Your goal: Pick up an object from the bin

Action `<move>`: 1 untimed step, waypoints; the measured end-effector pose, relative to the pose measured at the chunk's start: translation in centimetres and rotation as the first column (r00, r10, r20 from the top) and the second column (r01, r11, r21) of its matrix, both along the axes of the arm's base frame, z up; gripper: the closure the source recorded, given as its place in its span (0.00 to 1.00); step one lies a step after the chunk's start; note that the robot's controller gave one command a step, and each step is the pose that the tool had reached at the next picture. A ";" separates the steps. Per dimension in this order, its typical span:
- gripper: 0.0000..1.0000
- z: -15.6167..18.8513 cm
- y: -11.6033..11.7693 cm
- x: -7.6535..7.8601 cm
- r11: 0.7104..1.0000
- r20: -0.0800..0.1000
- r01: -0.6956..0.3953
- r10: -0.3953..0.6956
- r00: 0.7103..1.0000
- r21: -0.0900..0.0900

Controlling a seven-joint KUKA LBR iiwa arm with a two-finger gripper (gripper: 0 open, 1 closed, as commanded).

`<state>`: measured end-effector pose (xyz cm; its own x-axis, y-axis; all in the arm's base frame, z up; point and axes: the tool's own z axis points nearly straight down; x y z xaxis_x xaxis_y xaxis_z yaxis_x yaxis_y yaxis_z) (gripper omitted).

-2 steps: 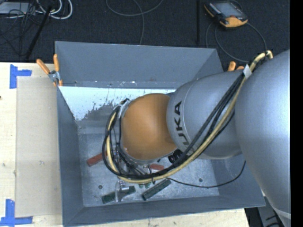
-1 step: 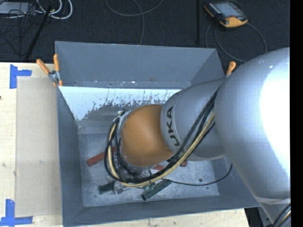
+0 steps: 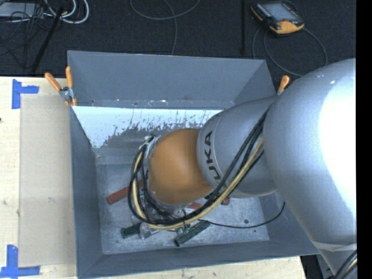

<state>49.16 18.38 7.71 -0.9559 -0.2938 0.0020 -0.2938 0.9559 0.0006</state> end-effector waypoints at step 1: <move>1.00 -0.3 -0.8 1.1 0.996 0.002 -0.092 0.092 0.996 0.004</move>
Offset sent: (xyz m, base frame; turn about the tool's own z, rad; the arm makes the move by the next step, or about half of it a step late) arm 0.0260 -0.0226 0.2842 -0.2461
